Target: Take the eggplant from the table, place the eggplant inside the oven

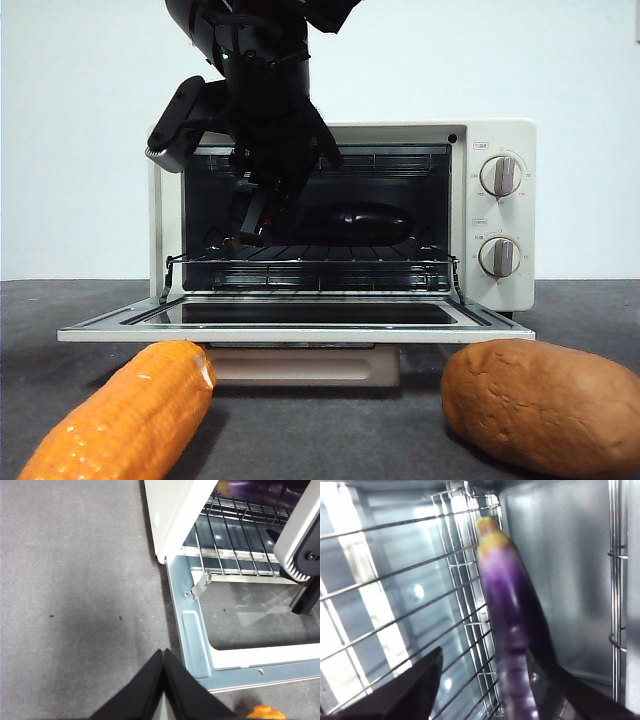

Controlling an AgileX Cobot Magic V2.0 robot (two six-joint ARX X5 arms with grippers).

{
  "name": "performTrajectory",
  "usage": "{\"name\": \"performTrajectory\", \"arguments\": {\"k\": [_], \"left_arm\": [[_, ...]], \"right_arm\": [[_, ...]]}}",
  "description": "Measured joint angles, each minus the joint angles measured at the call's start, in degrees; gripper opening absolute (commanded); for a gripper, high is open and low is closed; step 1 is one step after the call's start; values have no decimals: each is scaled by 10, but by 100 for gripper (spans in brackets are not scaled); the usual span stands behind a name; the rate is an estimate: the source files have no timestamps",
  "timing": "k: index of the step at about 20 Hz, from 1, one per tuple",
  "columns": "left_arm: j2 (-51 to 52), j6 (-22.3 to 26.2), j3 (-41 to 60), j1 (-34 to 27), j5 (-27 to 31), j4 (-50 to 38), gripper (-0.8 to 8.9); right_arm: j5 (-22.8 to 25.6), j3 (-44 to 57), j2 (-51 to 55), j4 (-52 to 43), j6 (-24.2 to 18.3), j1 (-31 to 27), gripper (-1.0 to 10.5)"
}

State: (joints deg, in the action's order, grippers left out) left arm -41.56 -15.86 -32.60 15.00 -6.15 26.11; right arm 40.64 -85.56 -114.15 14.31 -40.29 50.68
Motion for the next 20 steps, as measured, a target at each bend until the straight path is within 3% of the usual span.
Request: {"name": "performTrajectory", "arguments": {"k": [15,20], "left_arm": [[-49,0,0,0,0,-19,6],[-124,7,0,0,-3,-66,6]], "right_arm": [[12,0,1,10,18,13,271],[7,0,66,75,77,41,270]]}}
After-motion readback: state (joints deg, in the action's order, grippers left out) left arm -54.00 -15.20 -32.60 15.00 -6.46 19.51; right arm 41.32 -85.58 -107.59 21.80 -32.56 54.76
